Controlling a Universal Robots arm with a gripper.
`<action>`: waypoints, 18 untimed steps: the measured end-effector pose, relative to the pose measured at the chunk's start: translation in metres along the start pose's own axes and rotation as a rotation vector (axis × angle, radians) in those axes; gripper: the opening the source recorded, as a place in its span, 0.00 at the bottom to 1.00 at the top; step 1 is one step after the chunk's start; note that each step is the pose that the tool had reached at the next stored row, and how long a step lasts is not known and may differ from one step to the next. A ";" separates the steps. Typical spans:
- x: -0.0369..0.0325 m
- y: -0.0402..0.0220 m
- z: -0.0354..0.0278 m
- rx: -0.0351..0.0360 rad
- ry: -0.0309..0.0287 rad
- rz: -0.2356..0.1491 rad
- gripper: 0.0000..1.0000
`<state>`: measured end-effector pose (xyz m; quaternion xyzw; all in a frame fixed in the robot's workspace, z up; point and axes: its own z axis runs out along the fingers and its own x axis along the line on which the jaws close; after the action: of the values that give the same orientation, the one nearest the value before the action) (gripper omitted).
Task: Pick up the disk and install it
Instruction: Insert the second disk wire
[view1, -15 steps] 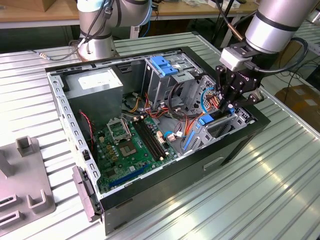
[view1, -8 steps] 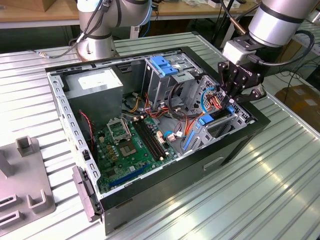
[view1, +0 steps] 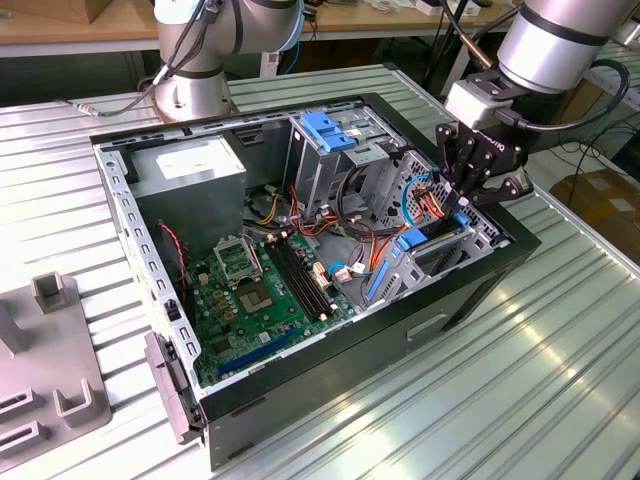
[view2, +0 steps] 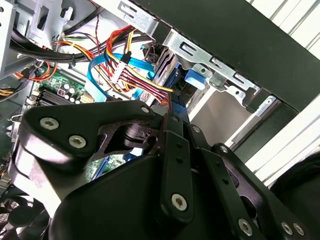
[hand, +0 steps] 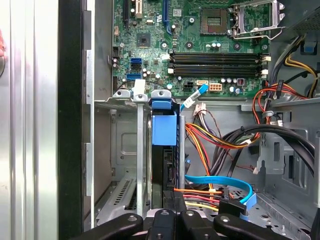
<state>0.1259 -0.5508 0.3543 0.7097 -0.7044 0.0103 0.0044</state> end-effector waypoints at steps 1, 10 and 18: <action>0.0000 0.0000 -0.0001 0.0000 0.0000 0.000 0.10; 0.0000 0.0000 -0.0022 0.0000 -0.0003 0.000 0.10; 0.0007 -0.0003 -0.0348 0.0000 -0.0006 0.000 0.10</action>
<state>0.1259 -0.5508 0.3891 0.7097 -0.7044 0.0101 0.0042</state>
